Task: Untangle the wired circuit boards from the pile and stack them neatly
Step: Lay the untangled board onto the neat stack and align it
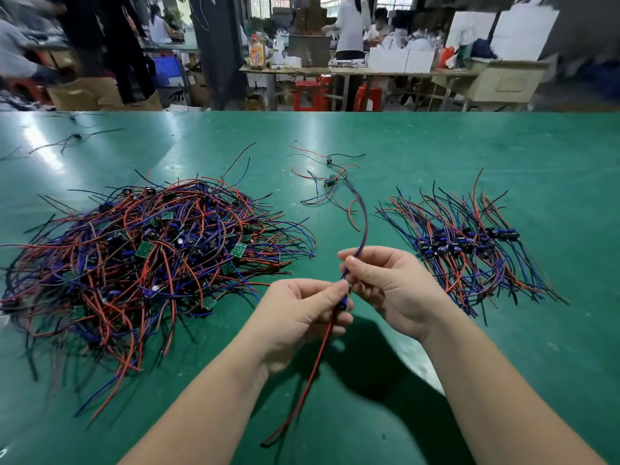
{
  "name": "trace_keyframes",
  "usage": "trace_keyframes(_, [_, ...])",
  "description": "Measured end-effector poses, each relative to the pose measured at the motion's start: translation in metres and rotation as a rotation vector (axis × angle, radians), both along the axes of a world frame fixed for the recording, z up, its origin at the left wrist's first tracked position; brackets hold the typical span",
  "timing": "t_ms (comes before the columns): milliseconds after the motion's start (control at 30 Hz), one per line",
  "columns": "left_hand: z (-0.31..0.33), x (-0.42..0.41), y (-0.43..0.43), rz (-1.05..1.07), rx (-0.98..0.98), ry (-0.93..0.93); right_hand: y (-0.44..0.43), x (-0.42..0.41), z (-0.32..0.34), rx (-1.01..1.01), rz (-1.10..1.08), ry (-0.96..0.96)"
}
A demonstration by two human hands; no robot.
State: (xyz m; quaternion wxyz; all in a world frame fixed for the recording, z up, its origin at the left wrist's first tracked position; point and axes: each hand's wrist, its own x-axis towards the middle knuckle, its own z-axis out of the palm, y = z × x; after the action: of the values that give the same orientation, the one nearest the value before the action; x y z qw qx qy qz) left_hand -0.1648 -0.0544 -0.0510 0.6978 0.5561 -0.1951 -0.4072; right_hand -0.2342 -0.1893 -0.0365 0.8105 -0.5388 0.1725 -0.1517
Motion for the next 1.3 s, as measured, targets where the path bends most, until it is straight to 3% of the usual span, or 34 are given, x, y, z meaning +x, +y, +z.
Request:
trace_keyframes(233, [-0.003,-0.004,0.002,-0.183,0.114,-0.112,-0.026,-0.005,0.007,0.058,-0.209,-0.057])
trace_keyframes(400, [-0.015,-0.007,0.0,-0.156,0.328,-0.351,-0.035,-0.007,0.002,-0.137,-0.243,0.11])
trace_keyframes(533, [-0.019,-0.006,-0.001,-0.162,0.411,-0.478,-0.044,-0.012,0.004,-0.097,-0.259,0.191])
trace_keyframes(800, [-0.015,-0.005,-0.004,-0.119,0.386,-0.449,-0.043,-0.011,0.011,0.241,-0.262,0.147])
trace_keyframes(1067, [-0.015,-0.001,-0.001,-0.115,0.399,-0.472,-0.04,-0.008,0.008,0.154,-0.29,0.073])
trace_keyframes(1300, [-0.013,-0.001,-0.001,-0.105,0.389,-0.427,-0.041,-0.01,0.015,0.322,-0.388,-0.024])
